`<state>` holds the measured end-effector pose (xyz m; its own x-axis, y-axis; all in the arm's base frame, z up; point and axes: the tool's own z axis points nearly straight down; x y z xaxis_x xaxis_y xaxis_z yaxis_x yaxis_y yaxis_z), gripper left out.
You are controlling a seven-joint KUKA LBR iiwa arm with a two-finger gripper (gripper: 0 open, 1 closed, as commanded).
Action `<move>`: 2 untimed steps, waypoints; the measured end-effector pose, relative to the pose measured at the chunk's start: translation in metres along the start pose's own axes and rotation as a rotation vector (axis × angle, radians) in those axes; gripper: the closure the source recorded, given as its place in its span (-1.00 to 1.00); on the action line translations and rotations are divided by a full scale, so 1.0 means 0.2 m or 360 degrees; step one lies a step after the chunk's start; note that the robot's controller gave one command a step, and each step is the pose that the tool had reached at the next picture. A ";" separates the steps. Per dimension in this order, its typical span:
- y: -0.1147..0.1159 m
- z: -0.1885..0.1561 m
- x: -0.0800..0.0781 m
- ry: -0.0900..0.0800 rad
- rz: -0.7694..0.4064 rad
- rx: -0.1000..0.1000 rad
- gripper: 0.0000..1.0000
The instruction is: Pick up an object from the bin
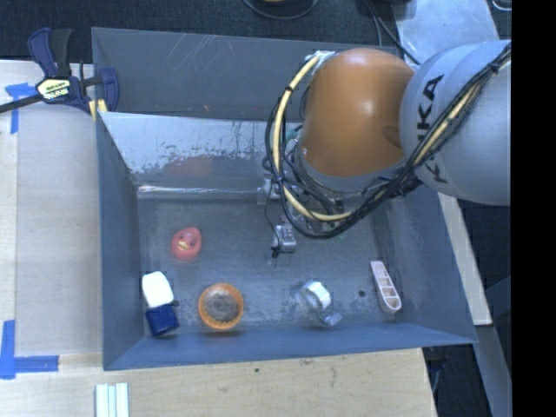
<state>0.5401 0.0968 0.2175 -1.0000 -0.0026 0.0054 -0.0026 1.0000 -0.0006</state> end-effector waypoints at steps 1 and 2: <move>0.00 -0.02 -0.01 -0.0014 0.0006 -0.0002 -1.00; 0.26 0.60 0.21 -0.0009 -0.0328 -0.0001 -1.00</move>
Offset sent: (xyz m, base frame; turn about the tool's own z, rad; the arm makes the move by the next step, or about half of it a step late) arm -0.0534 0.0632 -0.1475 -0.2527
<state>0.4978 0.1481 0.0982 -0.9783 -0.2072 -0.0006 -0.2072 0.9783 0.0005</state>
